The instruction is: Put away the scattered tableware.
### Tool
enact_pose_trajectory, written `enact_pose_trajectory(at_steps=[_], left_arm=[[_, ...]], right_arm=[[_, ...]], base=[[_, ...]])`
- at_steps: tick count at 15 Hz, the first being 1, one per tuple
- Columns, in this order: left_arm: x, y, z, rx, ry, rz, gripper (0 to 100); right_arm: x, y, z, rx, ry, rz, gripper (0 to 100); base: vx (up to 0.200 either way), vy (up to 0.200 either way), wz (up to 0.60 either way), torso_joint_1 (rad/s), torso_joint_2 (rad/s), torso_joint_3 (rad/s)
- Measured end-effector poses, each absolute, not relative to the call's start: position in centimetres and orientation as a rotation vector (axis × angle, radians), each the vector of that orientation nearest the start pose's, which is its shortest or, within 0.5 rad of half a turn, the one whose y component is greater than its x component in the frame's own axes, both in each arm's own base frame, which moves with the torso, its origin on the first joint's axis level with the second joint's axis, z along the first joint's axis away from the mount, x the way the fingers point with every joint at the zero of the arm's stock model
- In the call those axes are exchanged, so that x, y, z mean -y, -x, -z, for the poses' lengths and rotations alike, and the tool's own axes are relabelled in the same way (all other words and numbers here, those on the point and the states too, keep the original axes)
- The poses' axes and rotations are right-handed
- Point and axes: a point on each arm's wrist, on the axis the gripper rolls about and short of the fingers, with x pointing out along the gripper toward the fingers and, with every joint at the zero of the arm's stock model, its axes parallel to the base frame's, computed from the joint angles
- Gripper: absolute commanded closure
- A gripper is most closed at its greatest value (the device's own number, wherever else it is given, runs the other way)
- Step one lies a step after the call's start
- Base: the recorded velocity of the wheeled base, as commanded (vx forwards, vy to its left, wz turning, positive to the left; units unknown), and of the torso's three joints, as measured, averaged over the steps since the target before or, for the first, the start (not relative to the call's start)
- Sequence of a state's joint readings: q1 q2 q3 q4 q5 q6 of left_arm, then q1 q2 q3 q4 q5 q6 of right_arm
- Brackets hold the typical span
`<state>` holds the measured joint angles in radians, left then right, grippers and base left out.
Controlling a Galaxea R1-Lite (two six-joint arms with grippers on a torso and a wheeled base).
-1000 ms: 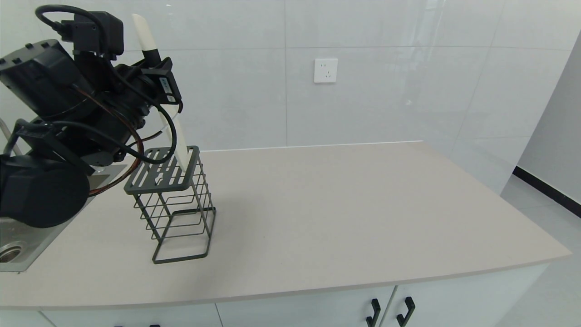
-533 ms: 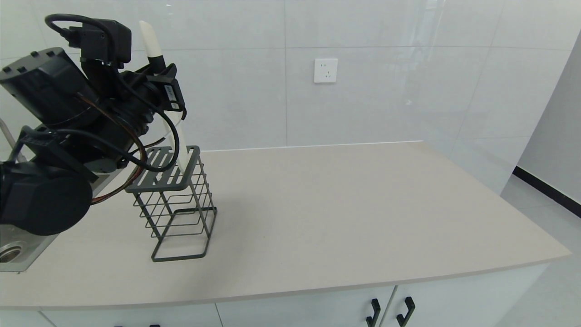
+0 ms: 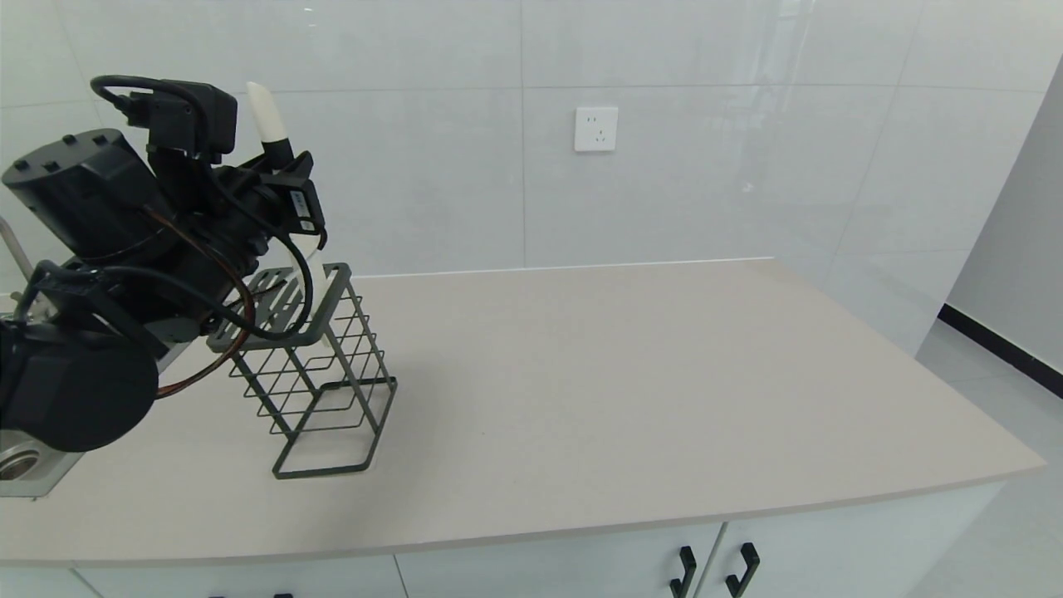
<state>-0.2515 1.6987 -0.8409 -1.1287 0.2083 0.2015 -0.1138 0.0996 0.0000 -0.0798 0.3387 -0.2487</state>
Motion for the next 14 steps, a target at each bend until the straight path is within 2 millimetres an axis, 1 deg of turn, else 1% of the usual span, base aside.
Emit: enact_pose_trajectory(at_steps=[6,7,9,14], left_arm=[[7.2,-30.0,-23.3,0.242,-0.144,0.025,100],[7.3,-29.9,-23.0,0.233,-0.145,0.029,0],[7.5,-29.7,-22.5,0.216,-0.128,0.038,0],[7.4,-29.6,-22.2,0.208,-0.125,0.037,0]], right_arm=[[-1.0,1.5,-8.5,0.009,0.239,-0.248,0],[-1.0,1.5,-8.5,0.009,0.239,-0.248,0],[-1.0,1.5,-8.5,0.009,0.239,-0.248,0],[-1.0,1.5,-8.5,0.009,0.238,-0.248,0]], base=[[0.000,0.000,0.00,0.000,0.00,0.000],[0.000,0.000,0.00,0.000,0.00,0.000],[0.000,0.000,0.00,0.000,0.00,0.000],[0.000,0.000,0.00,0.000,0.00,0.000]])
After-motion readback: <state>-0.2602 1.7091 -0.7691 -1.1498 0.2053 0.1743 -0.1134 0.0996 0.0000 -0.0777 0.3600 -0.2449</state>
